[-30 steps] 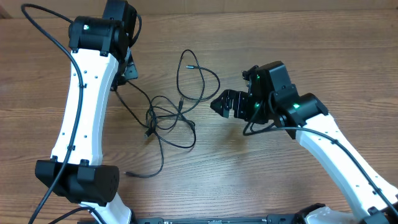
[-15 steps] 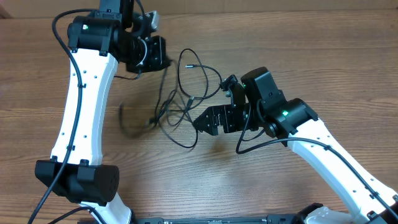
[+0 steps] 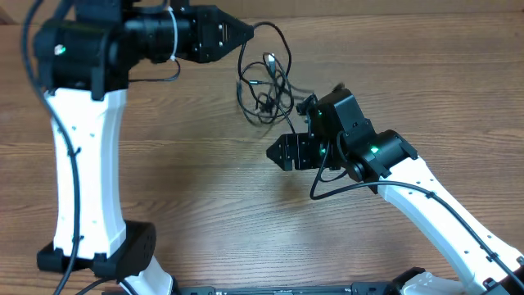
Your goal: Untangle cables
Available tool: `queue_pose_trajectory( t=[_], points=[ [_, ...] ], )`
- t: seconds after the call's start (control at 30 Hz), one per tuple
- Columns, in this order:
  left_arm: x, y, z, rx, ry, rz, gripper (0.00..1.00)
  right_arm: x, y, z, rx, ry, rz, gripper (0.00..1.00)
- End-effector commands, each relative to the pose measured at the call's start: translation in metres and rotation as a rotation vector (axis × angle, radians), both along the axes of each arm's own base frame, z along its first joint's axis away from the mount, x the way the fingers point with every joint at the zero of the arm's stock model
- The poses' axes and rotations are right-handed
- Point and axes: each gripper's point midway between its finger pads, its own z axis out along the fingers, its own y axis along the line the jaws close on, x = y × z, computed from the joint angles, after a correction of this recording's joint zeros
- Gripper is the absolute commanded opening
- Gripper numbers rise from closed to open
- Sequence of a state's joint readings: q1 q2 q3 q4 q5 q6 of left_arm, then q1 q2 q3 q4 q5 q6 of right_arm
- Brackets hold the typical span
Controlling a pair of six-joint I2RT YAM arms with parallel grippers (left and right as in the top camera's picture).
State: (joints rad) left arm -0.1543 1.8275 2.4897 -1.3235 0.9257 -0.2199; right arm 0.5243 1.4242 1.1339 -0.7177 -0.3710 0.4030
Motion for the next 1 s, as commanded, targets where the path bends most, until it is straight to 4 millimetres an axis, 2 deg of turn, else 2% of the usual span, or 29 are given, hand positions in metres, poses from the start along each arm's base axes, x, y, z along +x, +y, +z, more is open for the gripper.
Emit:
queue_pose_trajectory(
  t=[0.0,0.1,0.2,0.33,0.57,0.7,0.73,0.83,0.97],
  points=[
    [-0.021,0.001,0.025,-0.048,-0.016,-0.014,0.04,0.009,-0.002,0.008,-0.010,-0.039,-0.040,0.77],
    [-0.024,0.001,0.025,-0.048,-0.008,-0.014,0.04,0.010,-0.002,0.009,-0.008,-0.045,-0.040,0.64],
    [-0.024,0.001,0.025,-0.060,0.021,-0.003,0.04,0.013,-0.005,0.007,-0.026,-0.056,-0.057,0.44],
    [-0.027,0.002,0.027,-0.067,0.038,0.004,0.04,0.019,-0.014,0.004,-0.058,-0.047,-0.138,0.04],
    [-0.036,0.005,0.039,-0.064,-0.014,0.021,0.04,0.024,-0.028,-0.002,-0.121,-0.053,-0.203,0.04],
    [-0.038,0.015,0.043,-0.030,-0.035,0.103,0.04,0.023,-0.032,-0.004,-0.142,-0.049,-0.212,0.04],
    [-0.034,0.022,0.040,-0.009,-0.020,0.164,0.04,0.021,-0.029,-0.004,-0.128,-0.041,-0.200,0.04],
    [-0.020,0.048,0.019,0.080,0.066,0.374,0.04,0.015,-0.017,0.000,-0.076,-0.028,-0.131,0.17],
    [-0.017,0.074,-0.014,0.211,0.169,0.520,0.04,0.008,-0.005,0.005,-0.046,-0.068,-0.004,0.31]
  ],
)
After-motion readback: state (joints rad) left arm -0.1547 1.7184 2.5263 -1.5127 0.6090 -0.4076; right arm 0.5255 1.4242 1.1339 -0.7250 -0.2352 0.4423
